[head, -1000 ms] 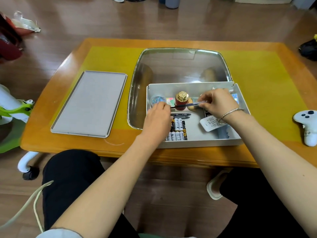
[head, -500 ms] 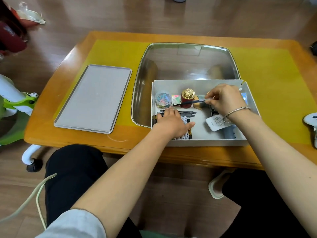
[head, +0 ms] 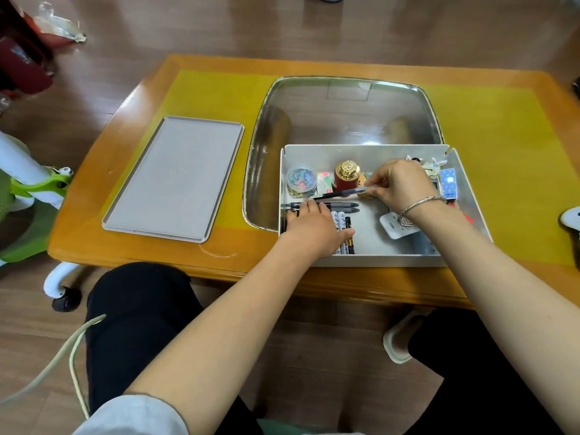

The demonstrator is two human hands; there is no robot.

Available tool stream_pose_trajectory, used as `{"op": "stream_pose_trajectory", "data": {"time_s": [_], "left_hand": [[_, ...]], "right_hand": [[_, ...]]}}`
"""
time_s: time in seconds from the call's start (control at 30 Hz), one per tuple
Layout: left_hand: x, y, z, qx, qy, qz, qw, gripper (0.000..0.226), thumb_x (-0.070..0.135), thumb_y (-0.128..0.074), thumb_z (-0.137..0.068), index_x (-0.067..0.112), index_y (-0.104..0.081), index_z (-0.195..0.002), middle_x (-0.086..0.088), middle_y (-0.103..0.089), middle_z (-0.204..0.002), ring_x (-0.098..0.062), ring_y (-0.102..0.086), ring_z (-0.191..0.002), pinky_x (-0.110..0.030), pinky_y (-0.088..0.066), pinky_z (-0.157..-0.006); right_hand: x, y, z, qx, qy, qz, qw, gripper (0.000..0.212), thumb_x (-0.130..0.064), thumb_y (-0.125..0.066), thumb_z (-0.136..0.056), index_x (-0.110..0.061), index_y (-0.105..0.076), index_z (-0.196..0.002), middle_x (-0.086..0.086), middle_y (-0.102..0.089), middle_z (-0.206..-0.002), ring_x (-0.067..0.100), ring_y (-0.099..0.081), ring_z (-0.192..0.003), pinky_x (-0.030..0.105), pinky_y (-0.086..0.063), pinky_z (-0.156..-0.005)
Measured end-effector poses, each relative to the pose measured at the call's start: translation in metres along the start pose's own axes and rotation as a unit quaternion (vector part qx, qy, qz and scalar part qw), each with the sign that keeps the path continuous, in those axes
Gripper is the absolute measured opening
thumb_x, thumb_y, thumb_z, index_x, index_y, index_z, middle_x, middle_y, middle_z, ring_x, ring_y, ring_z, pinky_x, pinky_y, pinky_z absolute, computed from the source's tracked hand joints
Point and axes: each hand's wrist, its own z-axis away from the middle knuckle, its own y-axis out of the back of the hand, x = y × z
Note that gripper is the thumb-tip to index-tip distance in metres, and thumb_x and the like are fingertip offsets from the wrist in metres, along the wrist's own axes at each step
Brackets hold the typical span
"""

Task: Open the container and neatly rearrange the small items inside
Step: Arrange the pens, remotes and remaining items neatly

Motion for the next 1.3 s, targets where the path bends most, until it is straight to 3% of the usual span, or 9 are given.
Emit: {"op": "stream_pose_trajectory", "data": {"time_s": [0.2, 0.33, 0.5, 0.73, 0.93, 1.1, 1.3], "left_hand": [[-0.005, 0.0, 0.003, 0.009, 0.0, 0.0, 1.0, 0.088, 0.066, -0.026, -0.094, 0.004, -0.003, -0.151, -0.019, -0.001, -0.159, -0.033, -0.004, -0.146, -0.052, -0.013, -0.115], [-0.005, 0.0, 0.002, 0.013, -0.004, 0.002, 1.0, 0.086, 0.062, -0.028, -0.095, 0.003, -0.001, -0.151, -0.017, 0.003, -0.159, -0.032, -0.001, -0.147, -0.05, -0.014, -0.115], [-0.008, -0.002, -0.003, 0.026, -0.006, 0.01, 1.0, 0.084, 0.059, -0.032, -0.096, 0.005, 0.0, -0.152, -0.012, 0.005, -0.16, -0.028, 0.003, -0.147, -0.049, -0.013, -0.116], [-0.01, -0.005, -0.008, 0.029, -0.005, -0.012, 0.999, 0.082, 0.058, -0.033, -0.096, 0.007, -0.004, -0.152, -0.011, -0.002, -0.16, -0.028, -0.003, -0.147, -0.049, -0.014, -0.116], [-0.008, -0.004, -0.009, 0.058, 0.01, -0.028, 0.998, 0.077, 0.054, -0.04, -0.096, 0.007, -0.015, -0.15, -0.014, -0.021, -0.154, -0.033, -0.018, -0.142, -0.049, -0.022, -0.113], [-0.01, -0.004, -0.008, 0.033, 0.008, -0.029, 0.999, 0.08, 0.053, -0.04, -0.096, 0.007, -0.005, -0.152, -0.015, -0.003, -0.159, -0.035, -0.006, -0.145, -0.05, -0.015, -0.115], [-0.009, 0.0, -0.004, 0.015, 0.008, -0.016, 1.0, 0.079, 0.05, -0.04, -0.097, 0.009, -0.002, -0.153, -0.014, 0.003, -0.16, -0.035, -0.002, -0.146, -0.05, -0.013, -0.116]], "right_hand": [[-0.016, -0.02, -0.002, -0.028, 0.029, 0.061, 0.997, 0.02, -0.007, -0.065, -0.083, -0.016, -0.075, -0.097, 0.01, -0.072, -0.096, 0.031, -0.064, -0.091, 0.036, -0.048, -0.089], [-0.026, -0.03, -0.006, -0.046, 0.013, 0.133, 0.99, 0.033, 0.003, -0.054, -0.081, -0.016, -0.072, -0.102, 0.014, -0.069, -0.098, 0.034, -0.062, -0.094, 0.036, -0.051, -0.079], [-0.024, -0.033, -0.006, -0.073, 0.001, 0.171, 0.983, 0.035, 0.007, -0.05, -0.082, -0.01, -0.067, -0.106, 0.016, -0.065, -0.103, 0.035, -0.059, -0.098, 0.034, -0.046, -0.075], [-0.022, -0.039, -0.004, -0.104, -0.014, 0.171, 0.98, 0.034, 0.009, -0.047, -0.083, -0.004, -0.062, -0.11, 0.018, -0.062, -0.106, 0.035, -0.059, -0.098, 0.037, -0.049, -0.076], [-0.02, -0.04, 0.0, -0.107, -0.022, 0.167, 0.98, 0.035, 0.009, -0.047, -0.082, -0.003, -0.058, -0.114, 0.019, -0.059, -0.106, 0.036, -0.058, -0.097, 0.037, -0.048, -0.072], [-0.017, -0.041, 0.002, -0.117, -0.019, 0.14, 0.983, 0.04, 0.006, -0.049, -0.082, -0.013, -0.063, -0.114, 0.014, -0.063, -0.105, 0.033, -0.059, -0.096, 0.032, -0.046, -0.072], [-0.019, -0.036, 0.008, -0.124, -0.035, 0.135, 0.982, 0.028, 0.002, -0.05, -0.084, -0.007, -0.057, -0.11, 0.017, -0.061, -0.104, 0.032, -0.058, -0.092, 0.03, -0.039, -0.064]]}}
